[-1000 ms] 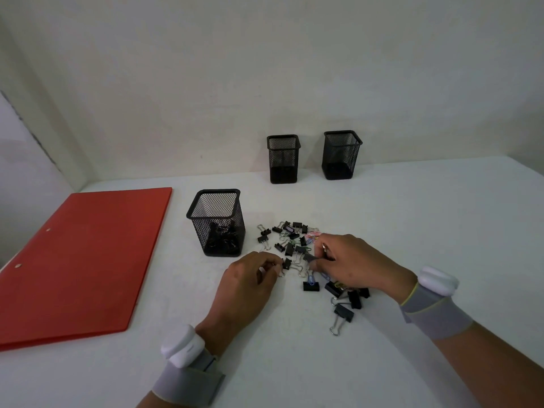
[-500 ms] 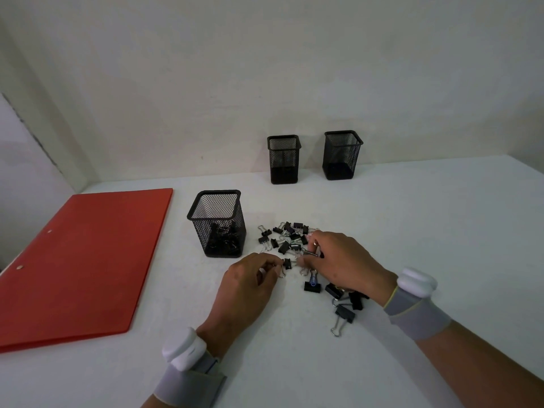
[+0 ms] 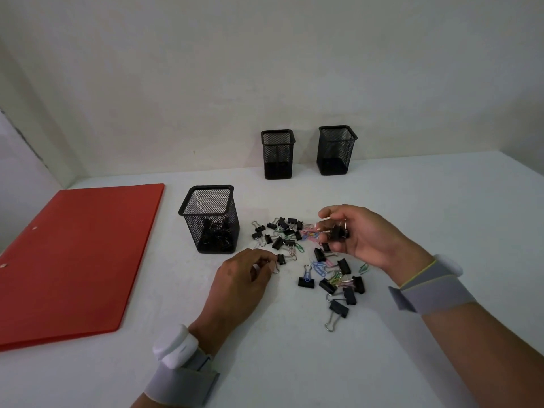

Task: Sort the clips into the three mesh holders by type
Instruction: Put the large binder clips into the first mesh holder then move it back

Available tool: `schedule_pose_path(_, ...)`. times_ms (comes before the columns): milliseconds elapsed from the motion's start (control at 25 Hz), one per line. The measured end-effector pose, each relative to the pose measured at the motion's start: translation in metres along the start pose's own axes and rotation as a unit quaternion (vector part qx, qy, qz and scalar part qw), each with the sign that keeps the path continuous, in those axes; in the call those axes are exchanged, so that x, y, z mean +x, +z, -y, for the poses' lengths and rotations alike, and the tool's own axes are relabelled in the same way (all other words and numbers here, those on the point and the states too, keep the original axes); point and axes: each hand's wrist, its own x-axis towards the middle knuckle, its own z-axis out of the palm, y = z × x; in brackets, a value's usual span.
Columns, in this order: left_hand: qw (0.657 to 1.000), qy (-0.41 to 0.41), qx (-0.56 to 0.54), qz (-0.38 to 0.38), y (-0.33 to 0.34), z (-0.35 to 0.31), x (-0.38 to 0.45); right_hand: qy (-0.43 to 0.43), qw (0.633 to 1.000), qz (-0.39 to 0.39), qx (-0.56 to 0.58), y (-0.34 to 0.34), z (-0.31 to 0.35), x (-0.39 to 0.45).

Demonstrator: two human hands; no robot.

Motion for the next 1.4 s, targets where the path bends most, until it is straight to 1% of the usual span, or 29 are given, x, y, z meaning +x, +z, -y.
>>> schedule_pose_path(80, 1.0, 0.003, -0.001, 0.001, 0.0, 0.0, 0.0, 0.005, 1.0, 0.004, -0.023, -0.005, -0.002, -0.006)
schedule_pose_path(120, 1.0, 0.004, -0.001, 0.003, 0.0, 0.0, 0.0, 0.002, 0.998, 0.005, -0.062, -0.007, -0.004, -0.01)
schedule_pose_path(200, 1.0, 0.004, -0.002, 0.002, -0.001, -0.002, 0.0, -0.007, 0.985, 0.006, -0.174, -0.012, -0.009, -0.018)
schedule_pose_path(240, 1.0, 0.001, -0.003, 0.0, -0.001, -0.002, 0.0, -0.011, 0.971, 0.005, -0.239, -0.012, -0.011, -0.024)
schedule_pose_path(360, 1.0, -0.002, -0.002, 0.001, -0.002, -0.002, 0.0, -0.038, 0.91, -0.005, -0.413, -0.008, -0.016, -0.04)
schedule_pose_path(480, 1.0, -0.001, -0.001, 0.005, -0.002, -0.003, -0.002, -0.087, 0.844, 0.0, -0.529, 0.0, -0.027, -0.05)
schedule_pose_path(560, 1.0, -0.001, -0.002, 0.005, -0.002, -0.004, -0.002, -0.094, 0.792, -0.016, -0.603, 0.005, -0.033, -0.052)
schedule_pose_path(720, 1.0, -0.001, 0.001, 0.009, -0.002, -0.003, -0.002, -0.127, 0.724, -0.035, -0.677, 0.017, -0.04, -0.048)
schedule_pose_path(840, 1.0, -0.002, 0.003, 0.014, -0.001, -0.004, -0.002, -0.176, 0.693, -0.045, -0.697, 0.021, -0.045, -0.04)
schedule_pose_path(880, 1.0, -0.001, 0.001, 0.011, -0.001, -0.004, -0.003, -0.192, 0.689, -0.045, -0.698, 0.021, -0.046, -0.039)
schedule_pose_path(960, 1.0, 0.0, 0.0, 0.01, -0.002, -0.005, -0.003, -0.212, 0.701, -0.059, -0.678, 0.022, -0.045, -0.035)
schedule_pose_path(1040, 1.0, 0.003, -0.002, 0.016, -0.002, -0.007, -0.004, -0.223, 0.732, -0.079, -0.639, 0.022, -0.043, -0.03)
schedule_pose_path(1120, 1.0, 0.015, -0.011, 0.021, -0.004, -0.01, -0.005, -0.234, 0.764, -0.084, -0.596, 0.021, -0.04, -0.021)
schedule_pose_path(1280, 0.998, 0.05, 0.003, 0.027, -0.004, -0.014, -0.005, -0.239, 0.811, -0.053, -0.531, 0.025, -0.038, -0.009)
schedule_pose_path(1400, 0.998, 0.061, -0.007, 0.012, -0.004, -0.011, -0.003, -0.224, 0.822, -0.008, -0.524, 0.036, -0.04, -0.005)
